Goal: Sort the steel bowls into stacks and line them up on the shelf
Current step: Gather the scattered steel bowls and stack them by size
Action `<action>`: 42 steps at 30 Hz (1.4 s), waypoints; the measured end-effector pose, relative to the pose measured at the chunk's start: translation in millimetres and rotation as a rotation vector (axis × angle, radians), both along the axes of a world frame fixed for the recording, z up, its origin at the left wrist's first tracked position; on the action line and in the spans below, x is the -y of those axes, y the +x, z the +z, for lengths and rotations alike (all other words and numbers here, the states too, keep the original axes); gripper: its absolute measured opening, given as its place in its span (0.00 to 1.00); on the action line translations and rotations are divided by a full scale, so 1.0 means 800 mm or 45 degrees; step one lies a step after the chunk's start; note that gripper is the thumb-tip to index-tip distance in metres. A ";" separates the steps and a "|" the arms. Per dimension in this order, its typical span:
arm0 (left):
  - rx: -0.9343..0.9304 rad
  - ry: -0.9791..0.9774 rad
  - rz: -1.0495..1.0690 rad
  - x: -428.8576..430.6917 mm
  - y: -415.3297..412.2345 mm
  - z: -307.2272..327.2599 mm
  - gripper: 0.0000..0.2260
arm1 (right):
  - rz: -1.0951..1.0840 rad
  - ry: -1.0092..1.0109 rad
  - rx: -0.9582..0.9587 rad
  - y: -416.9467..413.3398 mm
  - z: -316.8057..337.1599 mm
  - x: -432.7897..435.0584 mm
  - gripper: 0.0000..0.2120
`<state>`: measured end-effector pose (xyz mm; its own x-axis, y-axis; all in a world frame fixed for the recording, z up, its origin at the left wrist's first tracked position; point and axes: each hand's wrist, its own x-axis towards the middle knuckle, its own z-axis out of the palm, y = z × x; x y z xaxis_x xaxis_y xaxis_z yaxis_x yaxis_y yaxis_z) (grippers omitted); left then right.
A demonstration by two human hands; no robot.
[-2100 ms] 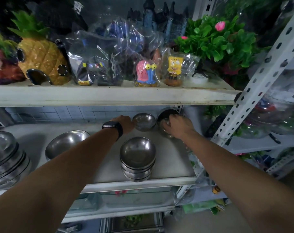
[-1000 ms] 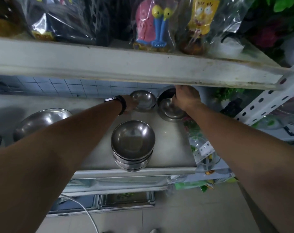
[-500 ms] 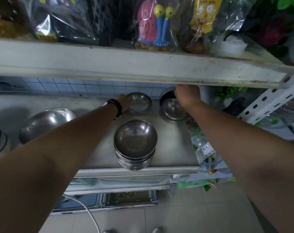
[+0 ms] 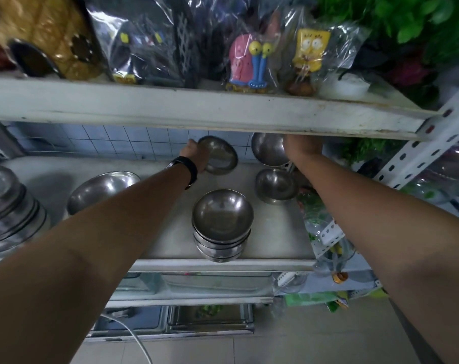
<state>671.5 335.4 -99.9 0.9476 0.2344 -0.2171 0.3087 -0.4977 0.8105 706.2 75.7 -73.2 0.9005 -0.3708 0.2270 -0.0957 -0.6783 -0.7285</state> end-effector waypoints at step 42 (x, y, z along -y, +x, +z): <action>-0.125 0.112 0.044 -0.022 -0.058 -0.001 0.14 | 0.270 -0.928 -0.615 -0.002 -0.086 -0.058 0.16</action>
